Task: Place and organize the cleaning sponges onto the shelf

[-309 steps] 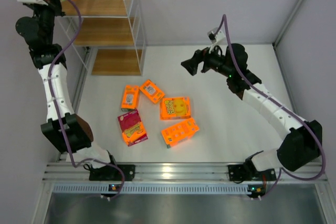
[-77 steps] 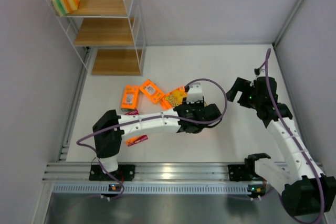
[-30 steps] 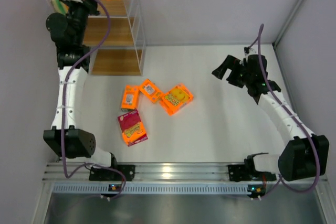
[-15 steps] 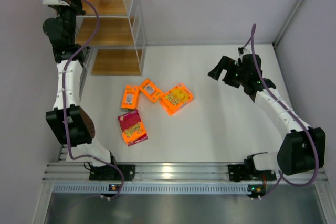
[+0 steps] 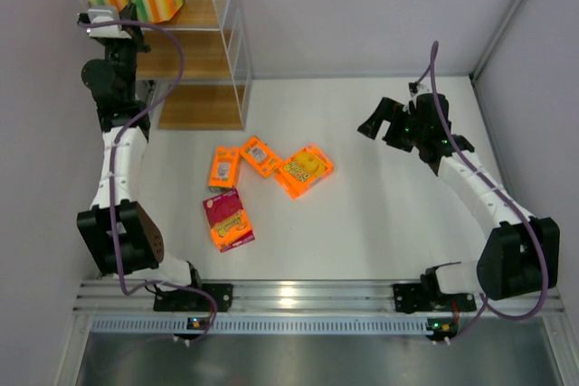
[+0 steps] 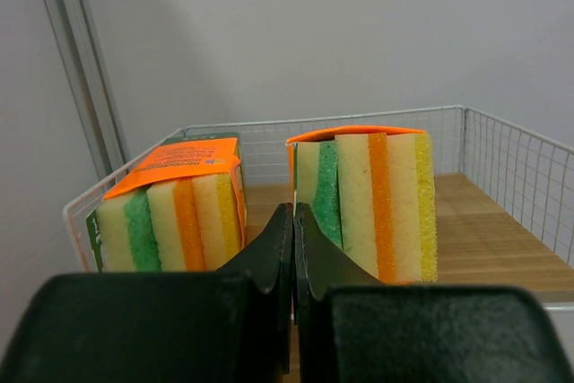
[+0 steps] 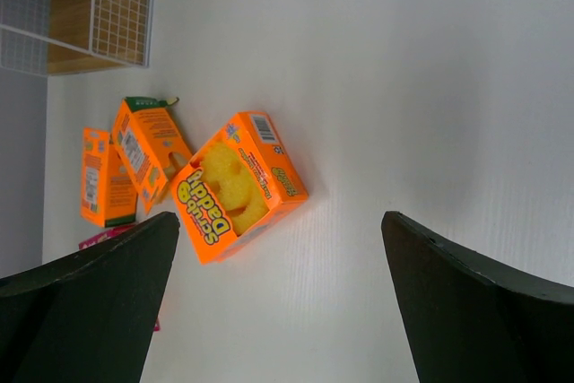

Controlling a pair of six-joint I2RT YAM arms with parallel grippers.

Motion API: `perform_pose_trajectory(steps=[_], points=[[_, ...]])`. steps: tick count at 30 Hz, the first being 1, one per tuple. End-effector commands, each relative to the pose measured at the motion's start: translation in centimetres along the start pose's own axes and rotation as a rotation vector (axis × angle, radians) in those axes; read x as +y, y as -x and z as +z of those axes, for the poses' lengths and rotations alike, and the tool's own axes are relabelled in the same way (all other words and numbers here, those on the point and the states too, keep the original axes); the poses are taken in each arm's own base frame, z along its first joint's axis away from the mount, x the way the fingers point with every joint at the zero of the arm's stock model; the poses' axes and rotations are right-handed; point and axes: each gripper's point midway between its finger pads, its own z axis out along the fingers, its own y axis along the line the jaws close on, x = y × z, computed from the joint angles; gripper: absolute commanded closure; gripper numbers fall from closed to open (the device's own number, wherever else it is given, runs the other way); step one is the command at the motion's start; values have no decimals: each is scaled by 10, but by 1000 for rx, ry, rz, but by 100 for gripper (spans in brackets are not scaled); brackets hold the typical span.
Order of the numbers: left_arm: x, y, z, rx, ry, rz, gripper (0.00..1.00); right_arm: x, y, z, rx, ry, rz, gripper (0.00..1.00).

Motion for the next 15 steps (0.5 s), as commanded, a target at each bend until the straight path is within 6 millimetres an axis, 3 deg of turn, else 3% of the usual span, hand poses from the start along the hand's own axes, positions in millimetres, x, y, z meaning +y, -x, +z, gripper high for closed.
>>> perform_pose_trajectory(steps=[1,7,12,15], points=[[1,-9,-8,14,0,43,100,12,11,-4,-33,30,-49,0],[6,-38,-8,65,8,86,100,5,1,2,-9,16,-26,0],[0,-60,-5,96,-34,67,100,4,2,3,-13,12,-25,0],[9,-76,-4,121,5,66,100,3,4,3,-13,-2,-25,1]])
